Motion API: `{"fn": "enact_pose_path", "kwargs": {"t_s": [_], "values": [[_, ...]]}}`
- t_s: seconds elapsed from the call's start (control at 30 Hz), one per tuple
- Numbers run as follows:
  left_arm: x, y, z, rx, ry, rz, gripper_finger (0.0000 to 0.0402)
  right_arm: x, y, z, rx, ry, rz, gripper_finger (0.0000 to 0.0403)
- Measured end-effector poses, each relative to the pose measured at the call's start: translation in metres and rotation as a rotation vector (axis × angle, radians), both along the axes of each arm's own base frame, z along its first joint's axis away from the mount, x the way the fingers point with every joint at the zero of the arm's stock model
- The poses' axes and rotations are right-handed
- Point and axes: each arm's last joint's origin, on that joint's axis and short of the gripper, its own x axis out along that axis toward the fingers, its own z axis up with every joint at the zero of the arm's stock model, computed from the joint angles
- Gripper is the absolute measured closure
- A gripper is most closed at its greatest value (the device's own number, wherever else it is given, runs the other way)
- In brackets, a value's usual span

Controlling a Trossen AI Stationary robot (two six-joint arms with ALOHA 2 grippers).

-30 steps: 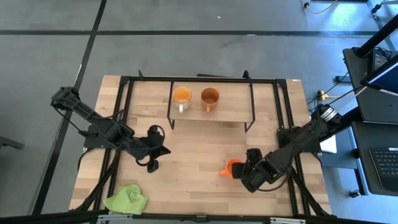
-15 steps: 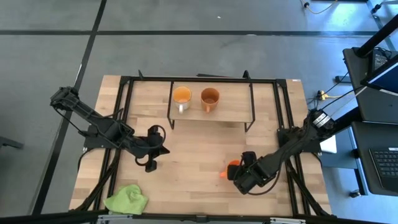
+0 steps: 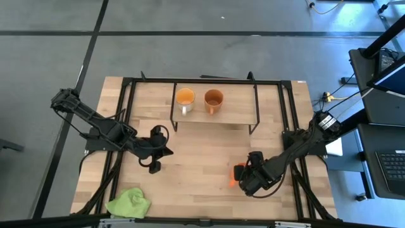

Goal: Stack small to large cups/mugs on shelf
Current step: Put the orange mug on the shelf

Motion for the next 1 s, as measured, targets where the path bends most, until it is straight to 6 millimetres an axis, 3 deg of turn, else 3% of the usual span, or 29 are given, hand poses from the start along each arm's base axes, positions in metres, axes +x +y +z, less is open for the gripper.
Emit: {"fn": "enact_pose_path", "kwargs": {"t_s": [0.13,0.47,0.6,0.7,1.0], "values": [[0.000,0.000,0.000,-0.019,0.000,0.015,0.0401,0.002,-0.007,0.015,-0.046,-0.057,0.030,0.0393],[0.002,-0.001,0.002,-0.060,-0.031,0.039,0.0401,0.004,-0.040,0.120,-0.220,0.064,0.307,0.0393],[0.002,-0.001,0.003,-0.075,-0.038,0.051,0.0401,0.012,-0.062,0.149,-0.307,-0.045,0.377,0.0394],[0.003,-0.002,0.003,-0.086,-0.043,0.058,0.0401,0.015,-0.087,0.159,-0.340,-0.043,0.383,0.0394],[0.001,-0.006,0.004,-0.117,-0.049,0.058,0.0401,0.028,-0.165,0.164,-0.429,0.081,0.375,0.0394]]}}
